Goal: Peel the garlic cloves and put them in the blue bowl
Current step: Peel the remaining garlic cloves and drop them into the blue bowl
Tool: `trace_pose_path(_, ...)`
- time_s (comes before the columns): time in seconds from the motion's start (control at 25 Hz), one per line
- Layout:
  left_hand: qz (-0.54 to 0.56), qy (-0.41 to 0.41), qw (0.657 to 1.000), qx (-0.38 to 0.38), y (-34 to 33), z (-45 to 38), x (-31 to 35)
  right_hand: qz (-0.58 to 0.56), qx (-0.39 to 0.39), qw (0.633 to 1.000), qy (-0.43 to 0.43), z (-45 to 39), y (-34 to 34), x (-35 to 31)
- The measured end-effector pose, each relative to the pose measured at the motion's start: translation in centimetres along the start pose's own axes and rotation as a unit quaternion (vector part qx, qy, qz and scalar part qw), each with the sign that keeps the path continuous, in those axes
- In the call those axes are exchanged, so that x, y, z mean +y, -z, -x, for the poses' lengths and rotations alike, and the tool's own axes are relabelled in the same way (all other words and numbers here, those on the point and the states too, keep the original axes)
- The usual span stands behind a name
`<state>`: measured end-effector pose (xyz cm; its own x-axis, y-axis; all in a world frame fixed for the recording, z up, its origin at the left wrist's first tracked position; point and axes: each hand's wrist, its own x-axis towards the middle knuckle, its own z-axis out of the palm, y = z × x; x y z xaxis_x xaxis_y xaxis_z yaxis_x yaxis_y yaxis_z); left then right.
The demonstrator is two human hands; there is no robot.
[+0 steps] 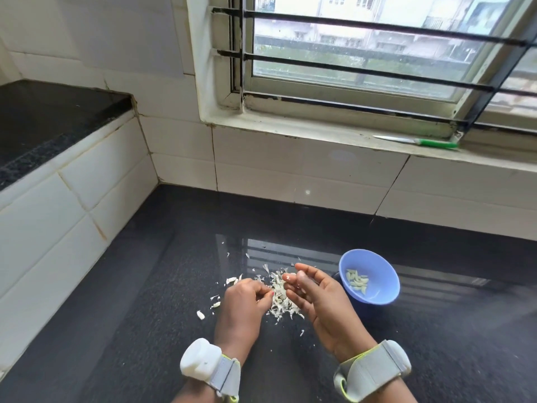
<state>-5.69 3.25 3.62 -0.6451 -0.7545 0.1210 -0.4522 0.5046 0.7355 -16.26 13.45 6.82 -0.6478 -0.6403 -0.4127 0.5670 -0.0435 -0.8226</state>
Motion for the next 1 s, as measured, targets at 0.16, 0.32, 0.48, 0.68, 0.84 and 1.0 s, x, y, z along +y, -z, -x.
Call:
trace_pose_path(0.16, -0.036, 0.022, 0.998, -0.041, -0.3, 0.6, 0.8, 0.255, 0.052, 0.962, 0.086, 0.2, 0.5, 0.5)
trace_pose_path(0.32, -0.067, 0.015, 0.996, -0.048, -0.6, 1.2, 1.3, 0.547, 0.107, 0.817, 0.148, -0.1, 1.0, 0.6)
trace_pose_path(0.48, -0.087, -0.033, 0.995, -0.027, -0.7, 1.6, 1.3, 0.624, 0.034, 0.772, 0.116, -0.6, 1.4, 0.4)
trace_pose_path(0.68, -0.046, -0.019, 0.999, 0.006, -1.4, 3.2, 1.3, 0.405, 0.052, 0.897, 0.170, -0.7, 3.1, -2.0)
trace_pose_path(0.84, 0.020, 0.020, 0.999, 0.034, -2.6, 4.3, 0.8, 0.338, 0.160, 0.911, 0.173, -2.9, 7.7, -4.4)
trace_pose_path(1.0, 0.056, 0.061, 0.995, 0.057, -3.1, 4.8, 0.5, 0.380, 0.156, 0.903, 0.130, -4.4, 9.8, -4.0)
